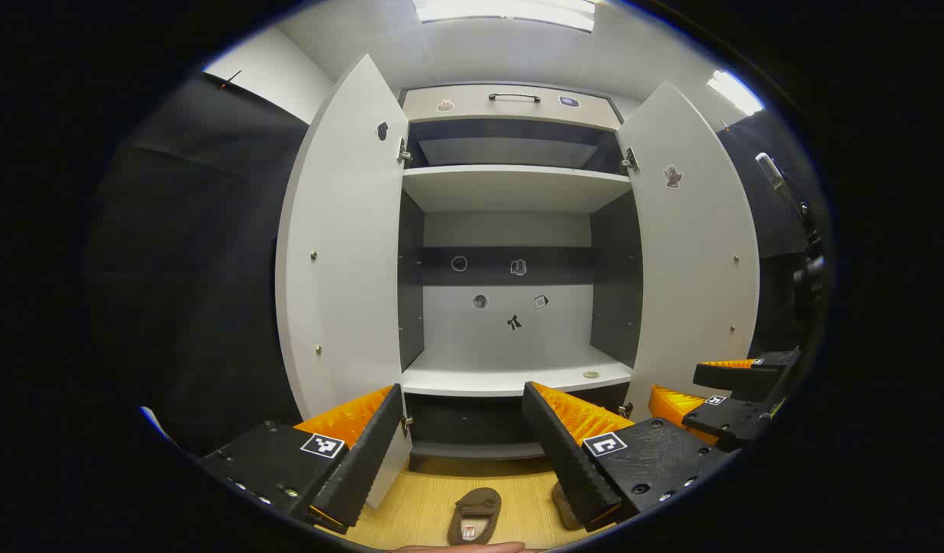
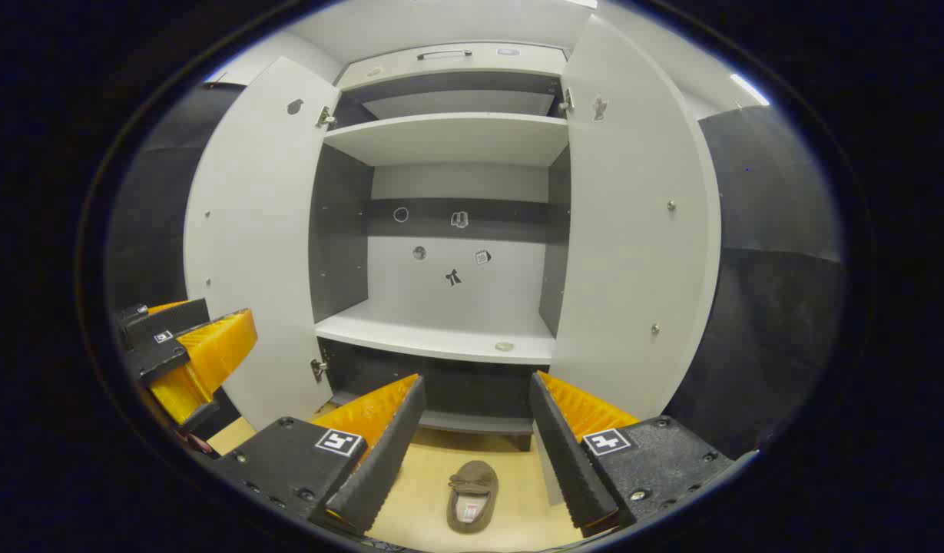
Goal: Grab one shoe with the right hand and put it into the shoe cabinet, grab the other shoe with the left hand and put it into the shoe cabinet; then close the right door with the right hand and the left door with the left hand.
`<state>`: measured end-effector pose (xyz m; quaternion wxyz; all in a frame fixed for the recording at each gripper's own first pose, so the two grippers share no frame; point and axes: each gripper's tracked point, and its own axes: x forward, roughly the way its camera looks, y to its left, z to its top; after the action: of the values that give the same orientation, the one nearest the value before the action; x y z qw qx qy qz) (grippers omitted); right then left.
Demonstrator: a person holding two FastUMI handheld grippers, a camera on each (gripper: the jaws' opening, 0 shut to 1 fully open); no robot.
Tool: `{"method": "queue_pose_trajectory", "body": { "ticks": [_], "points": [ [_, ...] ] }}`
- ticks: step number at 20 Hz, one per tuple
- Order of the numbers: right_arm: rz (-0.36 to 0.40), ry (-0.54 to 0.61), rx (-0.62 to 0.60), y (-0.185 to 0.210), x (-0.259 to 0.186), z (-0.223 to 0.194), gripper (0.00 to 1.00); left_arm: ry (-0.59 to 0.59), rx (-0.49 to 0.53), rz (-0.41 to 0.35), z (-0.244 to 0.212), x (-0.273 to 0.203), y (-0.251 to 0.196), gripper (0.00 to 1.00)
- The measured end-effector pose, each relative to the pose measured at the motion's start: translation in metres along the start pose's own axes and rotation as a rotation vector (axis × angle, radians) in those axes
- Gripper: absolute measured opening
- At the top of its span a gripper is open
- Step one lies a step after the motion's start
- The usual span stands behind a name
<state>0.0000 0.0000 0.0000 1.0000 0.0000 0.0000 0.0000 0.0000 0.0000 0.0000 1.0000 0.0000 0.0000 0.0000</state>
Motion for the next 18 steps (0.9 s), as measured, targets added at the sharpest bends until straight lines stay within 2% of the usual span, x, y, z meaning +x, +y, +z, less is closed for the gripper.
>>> {"method": "queue_pose_trajectory", "body": {
  "ticks": [18],
  "points": [
    [0.019, 0.017, 0.013, 0.0054, -0.0006, -0.0037, 0.9, 0.006, 0.008, 0.017, -0.0003, -0.0063, 0.0071, 0.97]
  ]
}}
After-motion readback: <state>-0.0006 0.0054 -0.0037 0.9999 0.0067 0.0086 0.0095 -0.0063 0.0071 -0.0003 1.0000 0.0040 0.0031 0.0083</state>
